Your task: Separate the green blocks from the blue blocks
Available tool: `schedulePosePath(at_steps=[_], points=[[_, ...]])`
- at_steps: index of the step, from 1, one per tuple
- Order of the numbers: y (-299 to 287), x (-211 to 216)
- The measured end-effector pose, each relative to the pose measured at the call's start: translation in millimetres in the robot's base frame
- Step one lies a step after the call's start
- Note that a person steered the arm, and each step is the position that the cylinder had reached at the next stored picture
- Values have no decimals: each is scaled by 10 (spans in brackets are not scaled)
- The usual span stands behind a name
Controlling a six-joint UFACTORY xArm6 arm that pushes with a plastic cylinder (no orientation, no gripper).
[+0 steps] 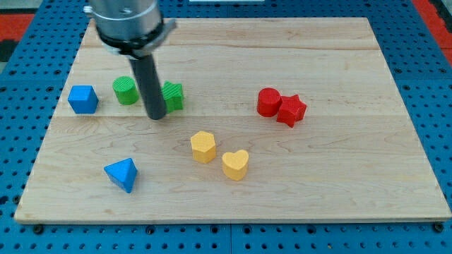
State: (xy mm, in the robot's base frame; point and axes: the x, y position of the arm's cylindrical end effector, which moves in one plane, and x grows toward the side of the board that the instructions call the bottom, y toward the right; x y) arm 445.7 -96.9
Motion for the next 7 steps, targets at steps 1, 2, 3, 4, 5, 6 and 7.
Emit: schedulePosePath(at_steps=[1,2,3,4,5,6,7], points=[[458,2],[535,-112],[-52,-207],[-557,-128],[-833,506],[-1951,668],[-2072,506]])
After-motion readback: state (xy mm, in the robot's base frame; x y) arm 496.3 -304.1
